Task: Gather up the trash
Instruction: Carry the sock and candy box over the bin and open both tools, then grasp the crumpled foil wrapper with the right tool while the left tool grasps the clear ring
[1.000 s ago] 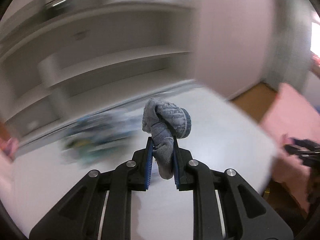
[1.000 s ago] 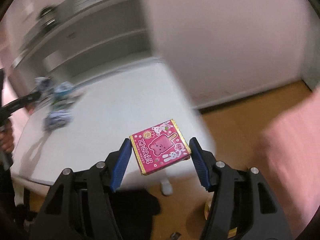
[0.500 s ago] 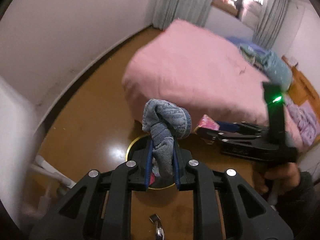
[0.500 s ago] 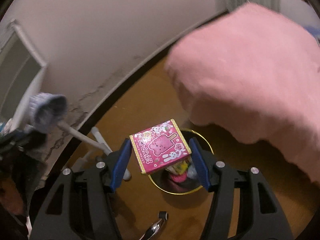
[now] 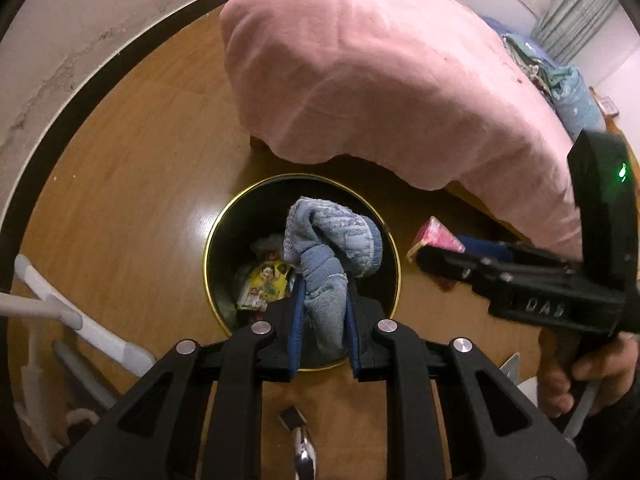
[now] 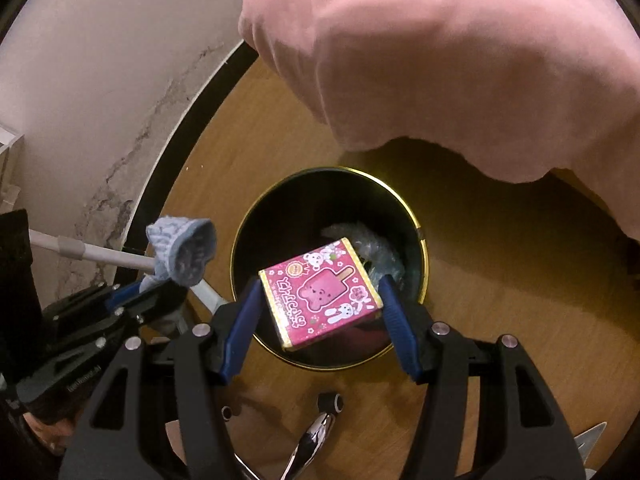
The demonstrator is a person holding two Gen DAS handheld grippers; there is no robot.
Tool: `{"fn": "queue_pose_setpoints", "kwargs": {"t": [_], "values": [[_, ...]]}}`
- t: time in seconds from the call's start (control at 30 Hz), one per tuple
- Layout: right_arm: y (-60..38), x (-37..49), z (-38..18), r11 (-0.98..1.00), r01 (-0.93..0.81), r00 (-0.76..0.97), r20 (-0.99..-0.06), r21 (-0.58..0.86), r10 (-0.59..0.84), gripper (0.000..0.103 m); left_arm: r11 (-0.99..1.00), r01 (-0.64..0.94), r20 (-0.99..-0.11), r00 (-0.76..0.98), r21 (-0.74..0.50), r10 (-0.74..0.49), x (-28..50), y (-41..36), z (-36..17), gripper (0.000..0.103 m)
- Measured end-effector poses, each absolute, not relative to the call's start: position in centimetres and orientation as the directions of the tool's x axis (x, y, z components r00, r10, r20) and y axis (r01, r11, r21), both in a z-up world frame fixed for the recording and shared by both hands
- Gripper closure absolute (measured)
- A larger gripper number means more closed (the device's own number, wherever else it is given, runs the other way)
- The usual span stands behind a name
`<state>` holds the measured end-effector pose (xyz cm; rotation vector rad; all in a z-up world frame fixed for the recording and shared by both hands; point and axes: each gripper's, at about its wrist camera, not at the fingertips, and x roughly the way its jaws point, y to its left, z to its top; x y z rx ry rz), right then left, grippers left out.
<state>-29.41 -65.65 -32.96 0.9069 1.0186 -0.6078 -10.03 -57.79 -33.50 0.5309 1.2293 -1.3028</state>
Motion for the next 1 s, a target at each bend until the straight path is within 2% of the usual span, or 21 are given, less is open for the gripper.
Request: {"fn": "queue_pose_setpoints", "kwargs": {"t": [0.1,0.13,0.17,0.23,0.47,0.53,0.6,0.7,0.77,0.9,1.0], "values": [[-65.6,-29.2,-33.1,0.509,0.785,0.416,-0.909,0.353,-0.010,0.044,0.276,0.914,-0.896,-0.166,-0.296,-0.412,-9.5,-57.7,-34.1,0.082],[-65.6,-29.1,-33.4,0.509,0.784,0.416,-0.909,0.354,-0.008,0.044,0.281,0.914,-0.898,-0.163,-0.294,-0.410,-9.9,-57.9,-34.1,0.075],[-65.7,-29.0,-33.6,0.509,0.783,0.416,-0.909,0.357,-0.003,0.044,0.288,0.911,-0.898,-0.160,-0.294,-0.410,-10.1,-57.8,-33.9,0.062],[-66.0,-28.9,-33.6,0.512,0.783,0.412,-0.911,0.355,0.003,0.044,0.304,0.905,-0.895,-0.155,-0.298,-0.417,-9.9,-57.6,-33.8,0.050],[-66.3,-27.8,-34.8,0.508,0.786,0.402,-0.915,0.353,0.015,0.043,0.320,0.890,-0.885,-0.166,-0.324,-0.434,-9.5,-56.8,-32.9,0.048],[-66.5,-27.6,-34.7,0.504,0.788,0.402,-0.916,0.354,0.016,0.037,0.318,0.891,-0.883,-0.163,-0.323,-0.440,-9.5,-56.5,-32.5,0.047],[-66.6,-27.7,-34.0,0.502,0.793,0.403,-0.915,0.345,-0.008,0.024,0.318,0.888,-0.879,-0.170,-0.333,-0.445,-9.6,-56.0,-31.8,0.046],[-66.7,-28.0,-32.2,0.508,0.794,0.408,-0.912,0.335,-0.035,0.023,0.287,0.902,-0.861,-0.154,-0.322,-0.484,-10.3,-55.4,-29.2,0.035],[-66.8,-28.4,-30.0,0.514,0.793,0.416,-0.907,0.327,-0.066,0.023,0.260,0.907,-0.835,-0.154,-0.332,-0.528,-10.9,-54.7,-26.1,0.022],[-66.3,-29.4,-23.4,0.552,0.781,0.446,-0.880,0.292,-0.165,0.022,0.193,0.933,-0.780,-0.128,-0.304,-0.612,-12.6,-53.0,-18.7,0.014],[-64.4,-28.8,-17.0,0.623,0.742,0.483,-0.842,0.248,-0.241,0.019,0.129,0.965,-0.708,-0.075,-0.230,-0.703,-13.9,-49.7,-10.9,0.010]]}}
